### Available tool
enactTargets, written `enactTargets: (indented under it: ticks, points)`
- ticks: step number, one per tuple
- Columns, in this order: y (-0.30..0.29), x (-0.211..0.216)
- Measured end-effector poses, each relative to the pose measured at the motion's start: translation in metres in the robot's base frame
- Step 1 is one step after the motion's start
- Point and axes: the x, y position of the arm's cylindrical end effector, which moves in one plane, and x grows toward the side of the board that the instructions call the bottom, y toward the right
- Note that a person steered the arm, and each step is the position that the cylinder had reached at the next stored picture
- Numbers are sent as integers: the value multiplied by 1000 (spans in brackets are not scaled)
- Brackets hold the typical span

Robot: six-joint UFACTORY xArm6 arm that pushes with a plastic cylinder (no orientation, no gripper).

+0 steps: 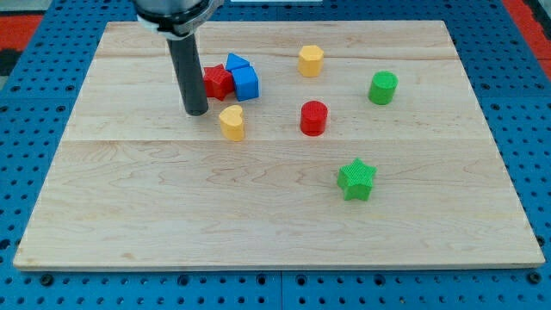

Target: Move the yellow heart up a bit

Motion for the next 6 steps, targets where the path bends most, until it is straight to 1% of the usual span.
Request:
enactTargets:
  ticks: [1,3,5,6]
  points:
    - [-5,30]
    - [32,56]
    - [41,51]
    - [41,38]
